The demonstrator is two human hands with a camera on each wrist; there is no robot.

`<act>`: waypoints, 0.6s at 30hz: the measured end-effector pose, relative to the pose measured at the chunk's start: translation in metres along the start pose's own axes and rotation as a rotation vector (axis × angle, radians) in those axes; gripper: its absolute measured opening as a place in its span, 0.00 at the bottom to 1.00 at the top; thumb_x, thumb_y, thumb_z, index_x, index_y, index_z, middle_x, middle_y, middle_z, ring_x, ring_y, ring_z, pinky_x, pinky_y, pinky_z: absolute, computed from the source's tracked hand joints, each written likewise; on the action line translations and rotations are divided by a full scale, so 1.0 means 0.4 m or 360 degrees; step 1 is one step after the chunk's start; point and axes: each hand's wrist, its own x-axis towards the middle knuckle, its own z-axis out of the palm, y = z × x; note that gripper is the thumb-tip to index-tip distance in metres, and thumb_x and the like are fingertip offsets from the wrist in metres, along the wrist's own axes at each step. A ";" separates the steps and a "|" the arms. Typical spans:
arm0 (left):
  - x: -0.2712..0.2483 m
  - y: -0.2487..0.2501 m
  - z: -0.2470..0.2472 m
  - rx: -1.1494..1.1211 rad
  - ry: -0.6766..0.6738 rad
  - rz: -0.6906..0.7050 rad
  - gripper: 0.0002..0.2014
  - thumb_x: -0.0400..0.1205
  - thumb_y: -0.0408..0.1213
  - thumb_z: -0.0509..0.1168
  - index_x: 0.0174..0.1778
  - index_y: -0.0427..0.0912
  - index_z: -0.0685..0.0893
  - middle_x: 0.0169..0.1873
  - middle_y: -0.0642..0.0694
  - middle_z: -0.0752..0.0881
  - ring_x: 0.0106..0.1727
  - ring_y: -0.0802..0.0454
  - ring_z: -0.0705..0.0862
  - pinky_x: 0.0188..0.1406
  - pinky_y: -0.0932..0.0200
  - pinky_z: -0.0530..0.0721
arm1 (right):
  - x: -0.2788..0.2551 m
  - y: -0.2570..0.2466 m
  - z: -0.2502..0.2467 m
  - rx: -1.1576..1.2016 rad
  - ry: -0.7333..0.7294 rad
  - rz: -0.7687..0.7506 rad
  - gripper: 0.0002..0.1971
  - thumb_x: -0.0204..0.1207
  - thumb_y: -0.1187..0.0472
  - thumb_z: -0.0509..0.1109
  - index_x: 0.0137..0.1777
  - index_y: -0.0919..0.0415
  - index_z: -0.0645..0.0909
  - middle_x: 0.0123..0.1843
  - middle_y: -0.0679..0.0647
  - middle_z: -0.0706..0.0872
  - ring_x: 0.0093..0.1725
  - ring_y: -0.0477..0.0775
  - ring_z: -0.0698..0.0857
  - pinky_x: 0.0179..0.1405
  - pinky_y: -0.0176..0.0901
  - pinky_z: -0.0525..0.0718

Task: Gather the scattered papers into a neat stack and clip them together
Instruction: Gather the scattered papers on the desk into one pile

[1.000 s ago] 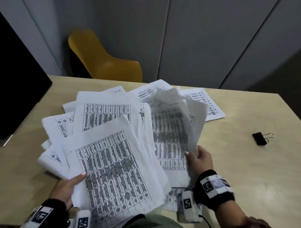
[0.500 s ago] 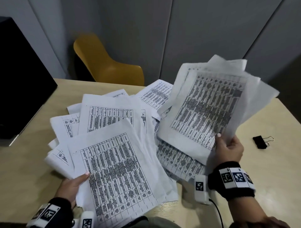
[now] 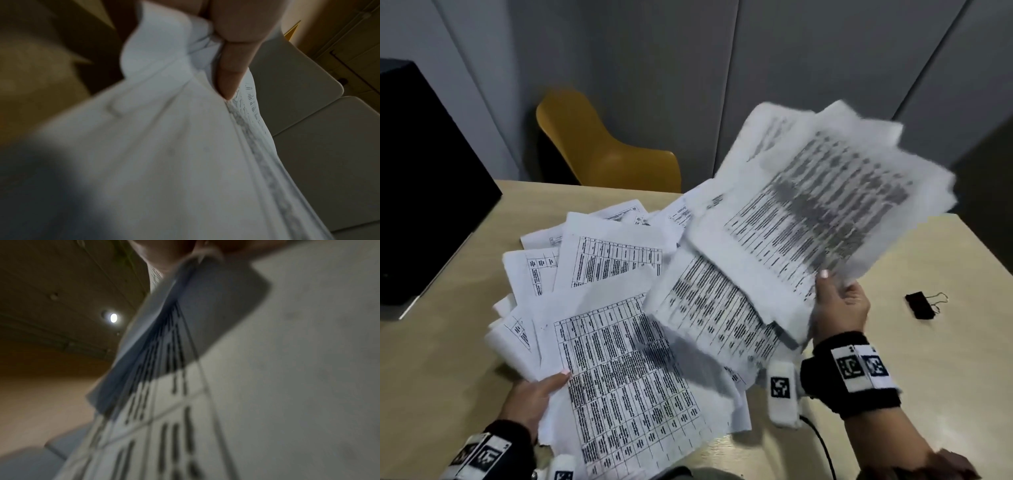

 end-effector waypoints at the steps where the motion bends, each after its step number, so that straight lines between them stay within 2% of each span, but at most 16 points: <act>1: -0.002 0.009 0.005 -0.0026 -0.0023 -0.0005 0.17 0.78 0.26 0.66 0.61 0.24 0.78 0.58 0.38 0.81 0.55 0.45 0.76 0.60 0.54 0.66 | -0.015 0.011 0.000 -0.0074 -0.0098 0.0078 0.06 0.77 0.64 0.69 0.38 0.56 0.78 0.28 0.44 0.82 0.26 0.38 0.76 0.28 0.35 0.76; 3: -0.005 0.023 0.015 -0.0051 -0.0064 -0.0007 0.18 0.77 0.26 0.66 0.63 0.26 0.78 0.60 0.39 0.81 0.59 0.43 0.77 0.64 0.53 0.67 | -0.053 0.048 -0.001 -0.0244 -0.0330 0.0266 0.01 0.77 0.63 0.68 0.45 0.59 0.79 0.35 0.50 0.83 0.33 0.47 0.80 0.30 0.35 0.79; 5: -0.013 0.039 0.032 -0.0072 -0.0114 0.0017 0.19 0.77 0.25 0.65 0.65 0.28 0.77 0.59 0.39 0.82 0.59 0.43 0.78 0.64 0.53 0.69 | -0.084 0.091 -0.006 -0.0333 -0.0552 0.0375 0.02 0.77 0.64 0.68 0.42 0.60 0.80 0.35 0.52 0.84 0.36 0.53 0.80 0.36 0.39 0.79; 6: -0.020 0.047 0.041 -0.0078 -0.0132 0.0036 0.18 0.78 0.24 0.64 0.64 0.28 0.77 0.56 0.39 0.83 0.56 0.44 0.80 0.61 0.54 0.71 | -0.096 0.105 -0.008 -0.0351 -0.0640 0.0448 0.04 0.76 0.65 0.68 0.40 0.60 0.80 0.33 0.53 0.82 0.35 0.54 0.78 0.35 0.42 0.77; 7: -0.030 0.060 0.055 -0.0079 -0.0160 0.0044 0.16 0.78 0.22 0.63 0.63 0.29 0.78 0.50 0.39 0.86 0.50 0.44 0.83 0.55 0.57 0.76 | -0.106 0.110 -0.010 -0.0372 -0.0716 0.0511 0.04 0.76 0.65 0.69 0.39 0.61 0.80 0.31 0.53 0.79 0.33 0.54 0.76 0.33 0.44 0.74; 8: -0.034 0.067 0.066 -0.0097 -0.0190 0.0041 0.14 0.78 0.21 0.63 0.59 0.29 0.79 0.41 0.40 0.89 0.42 0.45 0.87 0.45 0.59 0.82 | -0.109 0.113 -0.013 -0.0384 -0.0780 0.0564 0.05 0.75 0.65 0.69 0.38 0.62 0.79 0.29 0.52 0.77 0.30 0.54 0.75 0.30 0.43 0.74; 9: -0.037 0.070 0.077 -0.0133 -0.0225 0.0037 0.12 0.77 0.20 0.62 0.56 0.29 0.81 0.34 0.42 0.91 0.35 0.47 0.89 0.34 0.61 0.86 | -0.110 0.108 -0.014 -0.0380 -0.0824 0.0603 0.04 0.74 0.67 0.69 0.38 0.63 0.78 0.27 0.51 0.78 0.27 0.53 0.77 0.26 0.39 0.75; 10: -0.037 0.070 0.083 -0.0152 -0.0248 0.0025 0.10 0.77 0.20 0.62 0.52 0.29 0.82 0.30 0.43 0.91 0.30 0.49 0.90 0.27 0.61 0.87 | -0.110 0.096 -0.014 -0.0357 -0.0869 0.0627 0.04 0.74 0.70 0.68 0.39 0.64 0.78 0.26 0.50 0.80 0.25 0.48 0.81 0.23 0.34 0.78; 11: -0.039 0.072 0.091 -0.0186 -0.0278 0.0014 0.09 0.77 0.20 0.62 0.50 0.29 0.83 0.31 0.42 0.91 0.30 0.49 0.90 0.29 0.58 0.89 | -0.107 0.086 -0.015 -0.0308 -0.0907 0.0668 0.05 0.74 0.74 0.67 0.42 0.64 0.78 0.27 0.50 0.83 0.26 0.45 0.83 0.22 0.29 0.79; 12: -0.038 0.072 0.096 -0.0218 -0.0322 -0.0004 0.08 0.75 0.21 0.64 0.48 0.29 0.84 0.36 0.39 0.92 0.34 0.45 0.91 0.37 0.50 0.90 | -0.100 0.081 -0.016 -0.0248 -0.0923 0.0719 0.07 0.75 0.77 0.65 0.47 0.66 0.78 0.30 0.52 0.86 0.29 0.46 0.84 0.23 0.27 0.80; 14: -0.039 0.078 0.110 -0.0235 -0.0388 -0.0079 0.11 0.67 0.26 0.70 0.45 0.27 0.87 0.49 0.29 0.89 0.47 0.35 0.89 0.56 0.33 0.83 | -0.081 0.084 -0.019 -0.0067 -0.0932 0.0841 0.17 0.74 0.78 0.65 0.61 0.67 0.71 0.40 0.59 0.82 0.36 0.53 0.84 0.26 0.28 0.83; 15: -0.046 0.084 0.119 -0.0231 -0.0432 -0.0108 0.14 0.63 0.28 0.70 0.44 0.28 0.88 0.50 0.28 0.88 0.50 0.33 0.88 0.60 0.32 0.81 | -0.073 0.092 -0.021 -0.0009 -0.0929 0.0917 0.25 0.71 0.75 0.71 0.66 0.64 0.67 0.45 0.62 0.80 0.41 0.57 0.84 0.32 0.30 0.85; 16: -0.041 0.083 0.122 -0.0228 -0.0449 -0.0102 0.16 0.61 0.31 0.70 0.43 0.28 0.89 0.49 0.29 0.89 0.48 0.34 0.88 0.59 0.34 0.81 | -0.067 0.102 -0.024 -0.0029 -0.0945 0.0996 0.36 0.65 0.68 0.79 0.70 0.63 0.64 0.52 0.63 0.80 0.47 0.60 0.85 0.39 0.33 0.86; 17: -0.047 0.089 0.131 -0.0232 -0.0486 -0.0112 0.17 0.61 0.34 0.71 0.44 0.29 0.89 0.47 0.32 0.90 0.47 0.37 0.89 0.60 0.37 0.82 | -0.066 0.108 -0.026 -0.0085 -0.0984 0.1040 0.44 0.57 0.62 0.84 0.71 0.64 0.64 0.53 0.62 0.81 0.48 0.59 0.87 0.42 0.37 0.86; 18: -0.048 0.091 0.138 -0.0217 -0.0505 -0.0121 0.19 0.62 0.38 0.73 0.47 0.33 0.89 0.48 0.36 0.90 0.50 0.40 0.89 0.63 0.39 0.80 | -0.067 0.112 -0.029 -0.0131 -0.1000 0.1058 0.41 0.57 0.60 0.84 0.68 0.67 0.66 0.48 0.58 0.86 0.43 0.52 0.88 0.39 0.36 0.85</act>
